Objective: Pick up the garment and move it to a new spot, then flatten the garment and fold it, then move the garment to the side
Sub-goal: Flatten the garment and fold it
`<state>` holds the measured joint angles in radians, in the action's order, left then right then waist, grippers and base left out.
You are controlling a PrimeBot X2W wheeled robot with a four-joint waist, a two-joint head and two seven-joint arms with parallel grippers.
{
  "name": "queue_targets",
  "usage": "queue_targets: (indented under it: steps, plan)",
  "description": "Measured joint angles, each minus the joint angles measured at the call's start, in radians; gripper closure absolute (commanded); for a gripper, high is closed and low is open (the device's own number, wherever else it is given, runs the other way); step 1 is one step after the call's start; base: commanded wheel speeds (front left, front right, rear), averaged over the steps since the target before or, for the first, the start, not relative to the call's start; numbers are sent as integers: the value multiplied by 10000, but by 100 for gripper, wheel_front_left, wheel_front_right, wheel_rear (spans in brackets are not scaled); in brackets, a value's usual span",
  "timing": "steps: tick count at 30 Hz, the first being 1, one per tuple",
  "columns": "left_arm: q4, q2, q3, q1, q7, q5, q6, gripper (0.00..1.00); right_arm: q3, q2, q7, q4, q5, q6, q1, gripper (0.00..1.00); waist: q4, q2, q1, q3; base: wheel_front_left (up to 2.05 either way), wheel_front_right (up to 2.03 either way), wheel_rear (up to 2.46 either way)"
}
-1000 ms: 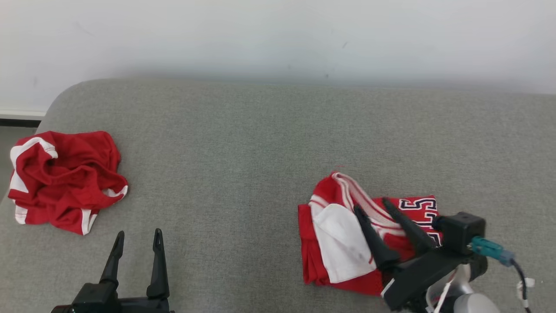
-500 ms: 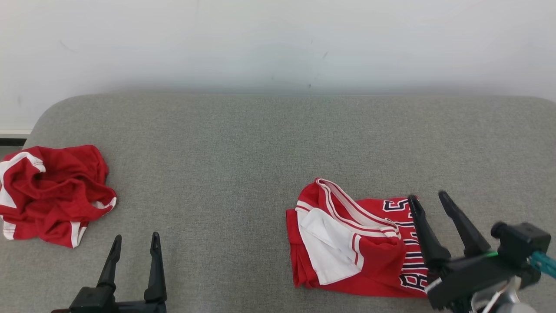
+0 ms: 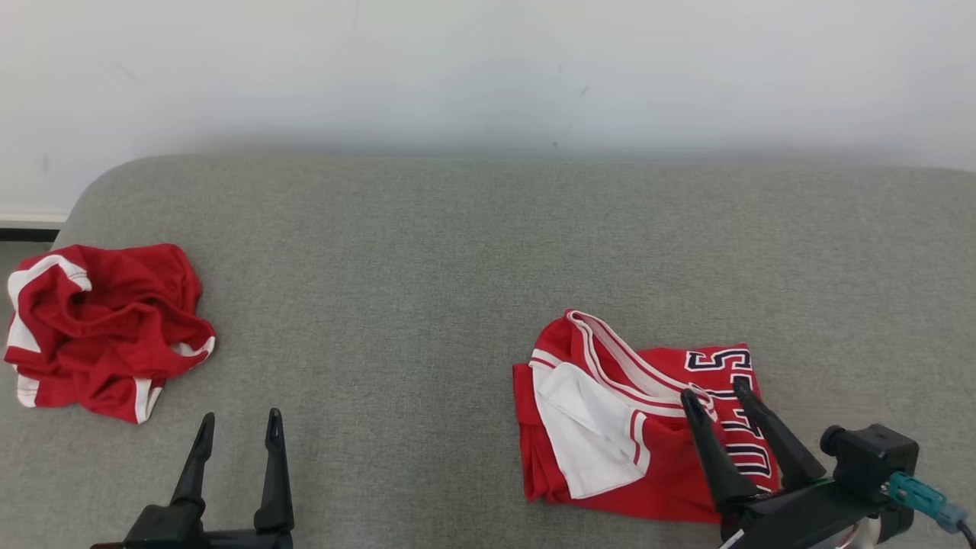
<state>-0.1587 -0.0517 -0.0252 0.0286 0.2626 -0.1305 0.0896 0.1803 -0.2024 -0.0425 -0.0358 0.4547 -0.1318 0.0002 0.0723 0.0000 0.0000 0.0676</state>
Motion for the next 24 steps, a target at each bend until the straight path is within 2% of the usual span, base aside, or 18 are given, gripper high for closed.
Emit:
queue_targets:
  steps: [6, 7, 8, 9, 10, 16, 24]
  plan:
    - [-27, 0, 38, 24, 0, -4, 0, 0, 69, 65, -244, 21, -36, 0, 34, 0, 201, 0, 0, 69, 0, 0, 0]
    - [-27, 2, 35, 24, 0, -6, -2, 0, 52, 65, -326, 82, -77, 0, 68, 6, 226, 0, 0, 79, 0, 0, 0]
    - [-27, 0, 35, 24, 0, -12, -2, 0, 54, 61, -380, 127, -88, 0, 98, 44, 245, 0, 0, 90, 0, 0, 0]
    - [-27, 0, 36, 25, 0, -15, -4, 0, 63, 63, -430, 146, -144, 0, 112, 93, 259, 0, 0, 103, 0, 0, 0]
    - [-27, 0, 38, 27, 0, -17, -8, 0, 98, 54, -456, 150, -199, 0, 110, 100, 272, 0, 0, 115, 0, 0, 0]
    - [-35, 0, 19, 28, -2, -31, -19, 0, 284, 102, -253, -56, -249, 0, 94, 100, 282, 0, 0, 115, 0, 0, 0]
    - [-113, 4, 42, 50, 0, -50, -17, 0, 1716, 86, 382, -276, -10, 0, 257, 100, 266, 0, 0, 71, 0, 0, 0]
